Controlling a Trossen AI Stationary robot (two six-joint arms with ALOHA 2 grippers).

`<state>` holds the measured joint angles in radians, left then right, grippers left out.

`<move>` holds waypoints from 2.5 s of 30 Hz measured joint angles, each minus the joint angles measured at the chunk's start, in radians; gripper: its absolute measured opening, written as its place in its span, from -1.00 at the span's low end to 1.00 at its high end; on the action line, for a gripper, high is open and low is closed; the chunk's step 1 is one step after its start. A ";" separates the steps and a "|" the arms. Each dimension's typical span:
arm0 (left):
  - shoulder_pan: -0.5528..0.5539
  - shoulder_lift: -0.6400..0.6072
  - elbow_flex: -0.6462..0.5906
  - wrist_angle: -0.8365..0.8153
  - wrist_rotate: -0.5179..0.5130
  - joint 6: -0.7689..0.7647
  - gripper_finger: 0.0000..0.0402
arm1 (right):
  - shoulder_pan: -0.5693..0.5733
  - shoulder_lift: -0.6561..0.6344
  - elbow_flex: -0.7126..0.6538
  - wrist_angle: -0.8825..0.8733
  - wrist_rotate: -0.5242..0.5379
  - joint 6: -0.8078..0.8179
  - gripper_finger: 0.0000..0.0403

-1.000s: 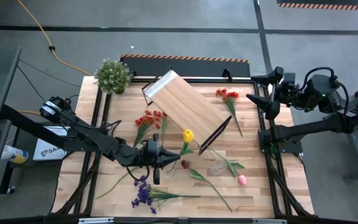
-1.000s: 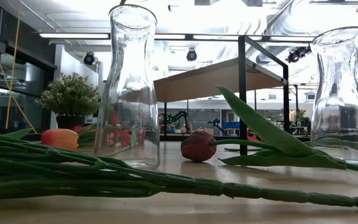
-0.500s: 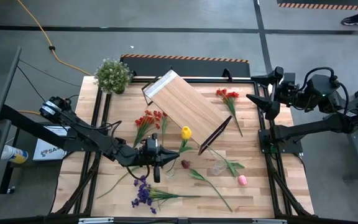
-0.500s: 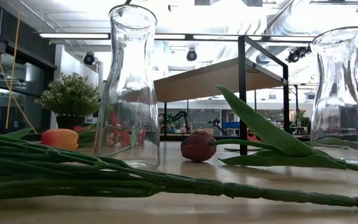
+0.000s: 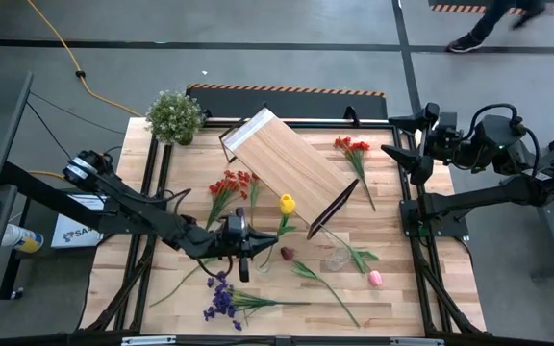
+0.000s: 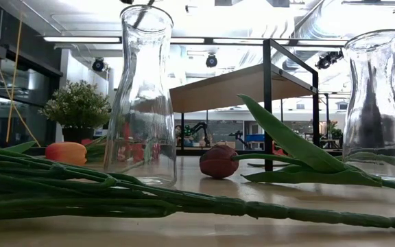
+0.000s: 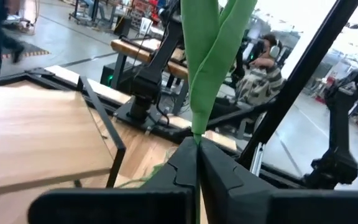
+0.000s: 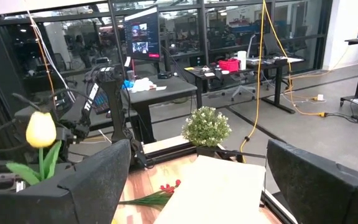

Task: Pick and place flowers into a vace then onto a shelf
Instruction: Put the yellow tulip into the left transparent vase

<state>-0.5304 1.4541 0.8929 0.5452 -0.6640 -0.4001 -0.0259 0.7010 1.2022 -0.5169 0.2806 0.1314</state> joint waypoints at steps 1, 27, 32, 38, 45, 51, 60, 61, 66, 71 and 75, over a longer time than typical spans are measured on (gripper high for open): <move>0.001 0.010 0.002 0.017 0.000 -0.005 -0.83 | 0.000 0.000 0.000 -0.001 0.000 0.000 0.82; 0.000 0.082 0.001 0.017 -0.019 -0.107 -0.71 | 0.000 0.000 0.000 -0.027 -0.003 0.000 0.81; -0.001 0.082 0.002 -0.043 -0.020 -0.139 -0.61 | 0.000 0.000 0.000 -0.027 -0.003 0.000 0.82; -0.001 0.082 0.002 -0.110 -0.021 -0.187 -0.65 | 0.000 0.000 0.000 -0.027 -0.003 0.002 0.81; -0.001 0.082 0.002 -0.140 -0.022 -0.212 -0.68 | 0.000 0.000 0.000 -0.027 -0.003 0.003 0.81; -0.001 0.082 0.002 -0.161 -0.022 -0.234 -0.69 | 0.000 0.000 0.000 -0.026 -0.003 0.003 0.81; -0.036 0.082 0.002 -0.196 -0.051 -0.266 -0.69 | 0.000 0.000 0.000 -0.026 -0.004 0.003 0.81; -0.042 0.082 0.002 -0.203 -0.058 -0.277 -0.69 | 0.000 0.000 0.000 -0.026 -0.004 0.003 0.81; -0.062 0.081 0.002 -0.241 -0.098 -0.316 -0.69 | 0.000 0.000 0.000 -0.026 -0.004 0.003 0.81; -0.060 0.081 0.002 -0.242 -0.100 -0.323 -0.69 | 0.000 0.000 0.000 -0.026 -0.004 0.004 0.82; -0.060 0.081 0.002 -0.248 -0.090 -0.316 -0.69 | 0.000 0.000 0.000 -0.026 -0.004 0.027 0.81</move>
<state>-0.5907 1.5352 0.8951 0.2968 -0.7536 -0.7158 -0.0257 0.7010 1.2022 -0.5430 0.2768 0.1581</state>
